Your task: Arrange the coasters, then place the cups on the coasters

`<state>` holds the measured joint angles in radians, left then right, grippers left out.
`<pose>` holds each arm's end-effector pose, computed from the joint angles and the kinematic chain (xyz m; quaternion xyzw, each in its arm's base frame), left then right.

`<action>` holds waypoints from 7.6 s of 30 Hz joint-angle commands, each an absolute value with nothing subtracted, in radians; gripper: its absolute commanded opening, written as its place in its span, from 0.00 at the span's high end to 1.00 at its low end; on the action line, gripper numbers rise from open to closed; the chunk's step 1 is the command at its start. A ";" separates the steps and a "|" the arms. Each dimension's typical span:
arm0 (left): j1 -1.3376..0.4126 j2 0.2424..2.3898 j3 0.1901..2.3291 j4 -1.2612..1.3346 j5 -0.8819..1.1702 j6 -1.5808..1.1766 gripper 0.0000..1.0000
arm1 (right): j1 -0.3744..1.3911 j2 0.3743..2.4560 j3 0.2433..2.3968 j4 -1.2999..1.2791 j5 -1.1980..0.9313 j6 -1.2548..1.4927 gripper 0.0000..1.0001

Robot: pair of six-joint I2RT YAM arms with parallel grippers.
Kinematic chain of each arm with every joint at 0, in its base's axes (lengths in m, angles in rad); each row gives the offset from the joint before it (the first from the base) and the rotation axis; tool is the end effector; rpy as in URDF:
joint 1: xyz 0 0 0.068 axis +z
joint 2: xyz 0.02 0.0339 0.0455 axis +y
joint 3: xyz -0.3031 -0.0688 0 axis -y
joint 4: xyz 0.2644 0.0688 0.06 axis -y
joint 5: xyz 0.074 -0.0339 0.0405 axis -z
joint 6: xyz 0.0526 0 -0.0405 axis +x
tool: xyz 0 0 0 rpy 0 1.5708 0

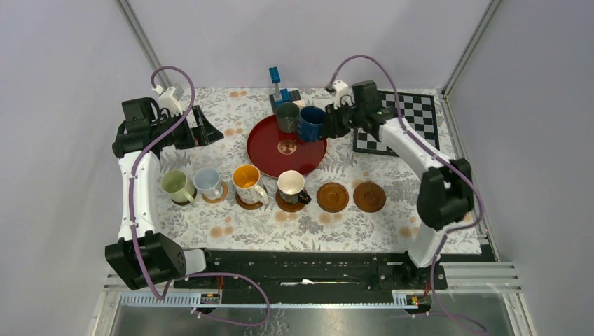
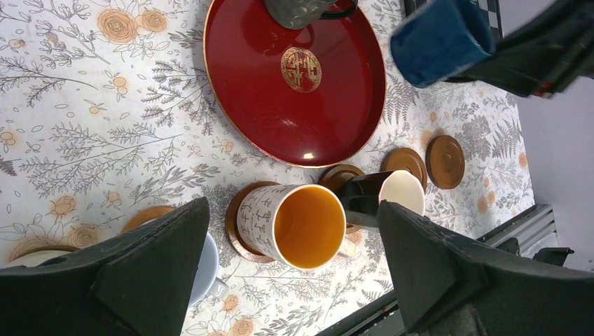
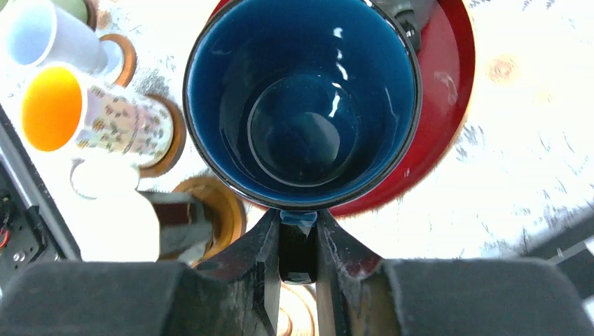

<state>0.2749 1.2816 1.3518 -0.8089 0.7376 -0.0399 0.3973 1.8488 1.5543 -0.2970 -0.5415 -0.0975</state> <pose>0.2758 0.0410 0.4064 0.0102 0.8655 -0.2833 0.4130 0.4252 0.2078 0.3192 -0.3302 0.7937 0.3011 0.4129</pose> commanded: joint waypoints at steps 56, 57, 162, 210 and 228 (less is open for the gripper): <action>0.273 1.259 1.306 -0.713 0.747 -0.100 0.01 | 0.582 1.114 0.578 -0.016 -0.195 -0.091 0.94; 0.273 1.261 1.307 -0.713 0.749 -0.100 0.01 | 0.583 1.114 0.577 -0.018 -0.196 -0.093 0.88; 0.273 1.302 1.322 -0.749 0.816 0.012 0.01 | 0.469 2.583 2.425 -0.444 -0.456 -0.433 0.60; 0.274 1.269 1.302 -0.726 0.829 -0.039 0.01 | -0.089 1.286 1.123 -0.494 -0.795 -0.637 1.00; 0.272 1.279 1.306 -0.726 0.825 -0.044 0.01 | -0.140 1.081 0.766 -0.518 -0.787 -0.849 1.00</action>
